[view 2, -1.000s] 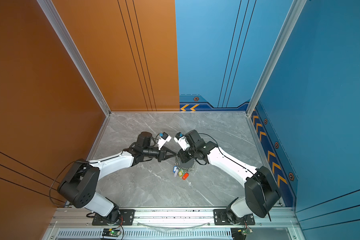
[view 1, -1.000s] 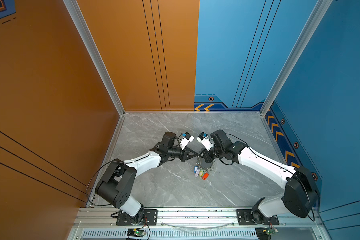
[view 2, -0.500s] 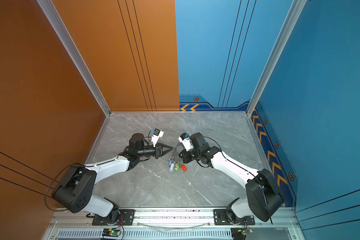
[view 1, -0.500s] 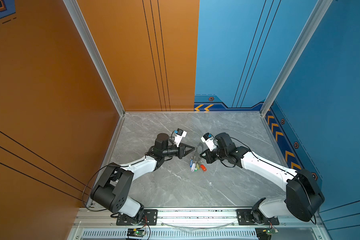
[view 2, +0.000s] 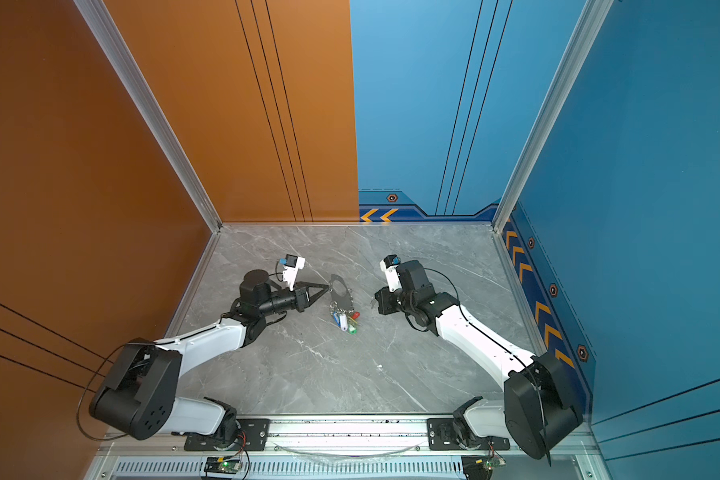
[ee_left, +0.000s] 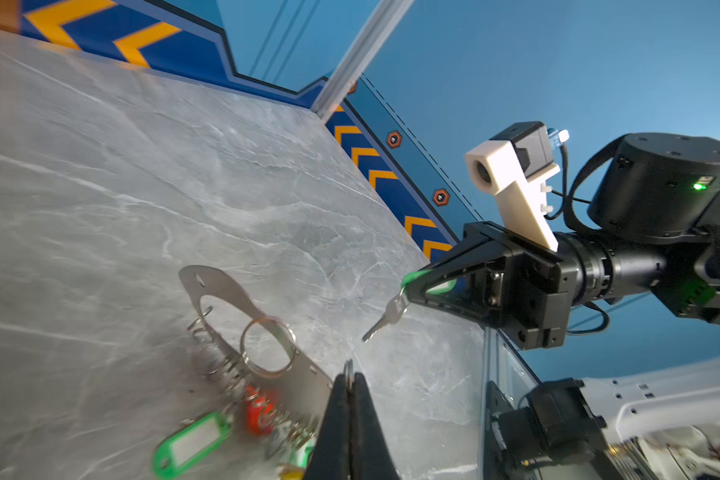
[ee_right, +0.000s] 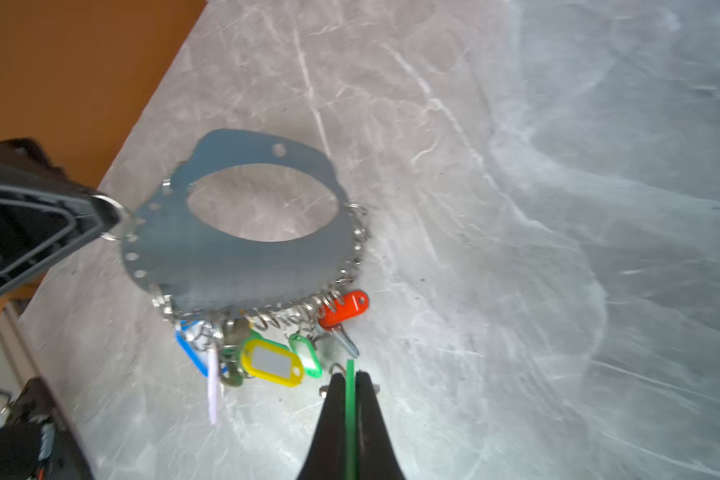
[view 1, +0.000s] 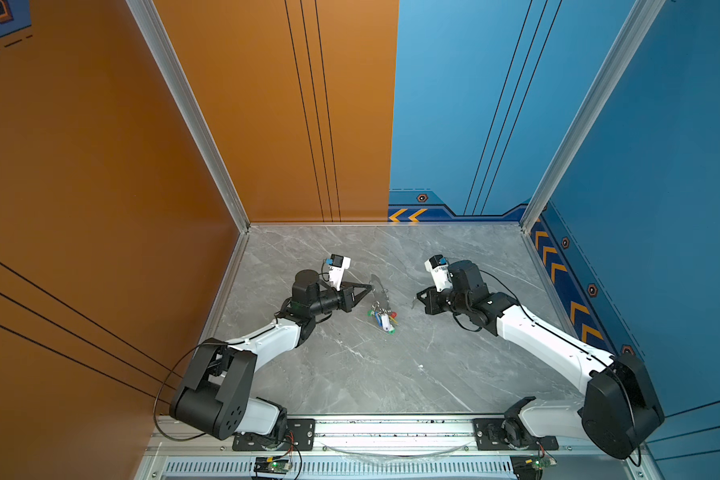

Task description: Remove the keys from the keyring

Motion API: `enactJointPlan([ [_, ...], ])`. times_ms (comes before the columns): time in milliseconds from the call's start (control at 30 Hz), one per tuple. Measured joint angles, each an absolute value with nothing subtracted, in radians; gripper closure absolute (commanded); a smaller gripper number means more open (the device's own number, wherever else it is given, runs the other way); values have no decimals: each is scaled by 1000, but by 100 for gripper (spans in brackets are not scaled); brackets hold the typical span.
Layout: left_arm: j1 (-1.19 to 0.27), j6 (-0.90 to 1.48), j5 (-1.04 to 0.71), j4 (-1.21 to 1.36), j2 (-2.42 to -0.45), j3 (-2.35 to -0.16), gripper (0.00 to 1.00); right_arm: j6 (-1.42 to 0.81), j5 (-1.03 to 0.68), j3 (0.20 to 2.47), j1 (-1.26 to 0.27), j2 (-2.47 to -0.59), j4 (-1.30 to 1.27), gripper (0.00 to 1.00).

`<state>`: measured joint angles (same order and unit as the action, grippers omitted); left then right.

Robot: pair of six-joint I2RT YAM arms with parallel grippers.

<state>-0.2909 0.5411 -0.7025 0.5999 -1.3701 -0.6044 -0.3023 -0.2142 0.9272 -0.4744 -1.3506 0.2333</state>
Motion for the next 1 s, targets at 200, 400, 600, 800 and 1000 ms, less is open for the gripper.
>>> enactJointPlan([
  [200, -242, 432, -544, 297, -1165, -628, 100, -332, -92, 979, -410, -1441, 303, 95],
  [400, -240, 340, -456, 60, -1052, -674, 100, -334, -74, 1062, -384, -1606, 403, 94],
  [600, -236, 302, -400, -43, -1071, -685, 100, -331, -72, 1168, -382, -1783, 457, 93],
  [800, -236, 290, -389, -44, -1172, -723, 100, -320, -50, 1250, -373, -1881, 461, 92],
  [1000, -231, 276, -369, -5, -1313, -788, 100, -311, -31, 1254, -361, -1885, 463, 90],
])
